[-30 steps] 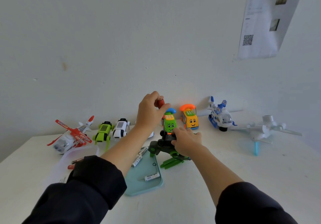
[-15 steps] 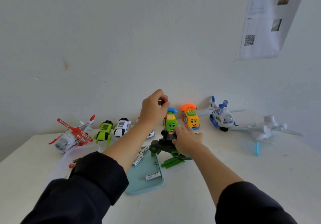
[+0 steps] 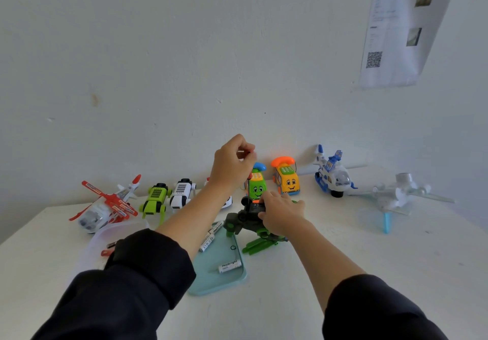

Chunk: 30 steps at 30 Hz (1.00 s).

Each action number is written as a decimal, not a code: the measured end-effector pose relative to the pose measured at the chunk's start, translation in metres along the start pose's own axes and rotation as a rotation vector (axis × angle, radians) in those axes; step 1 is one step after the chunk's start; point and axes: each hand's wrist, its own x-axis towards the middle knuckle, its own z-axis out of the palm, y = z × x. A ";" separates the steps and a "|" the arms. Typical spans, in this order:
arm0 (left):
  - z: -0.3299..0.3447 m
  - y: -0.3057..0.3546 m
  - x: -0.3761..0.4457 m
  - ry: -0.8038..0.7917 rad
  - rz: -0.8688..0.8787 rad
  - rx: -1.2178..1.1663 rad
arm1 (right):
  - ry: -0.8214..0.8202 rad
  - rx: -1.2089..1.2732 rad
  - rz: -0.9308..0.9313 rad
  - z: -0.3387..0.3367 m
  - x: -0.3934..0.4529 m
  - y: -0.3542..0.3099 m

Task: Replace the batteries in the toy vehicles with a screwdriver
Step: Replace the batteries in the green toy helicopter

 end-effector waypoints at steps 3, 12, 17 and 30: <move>0.001 -0.002 -0.003 0.061 0.075 0.092 | 0.004 0.002 -0.001 0.001 -0.001 0.000; -0.005 -0.016 -0.009 0.120 0.106 0.016 | -0.001 0.036 0.007 0.001 0.002 0.001; -0.004 -0.020 -0.011 0.109 0.073 0.058 | 0.006 0.087 0.010 0.000 0.003 0.002; -0.002 -0.010 -0.010 0.007 0.055 0.004 | 0.015 0.116 0.010 0.001 0.004 0.004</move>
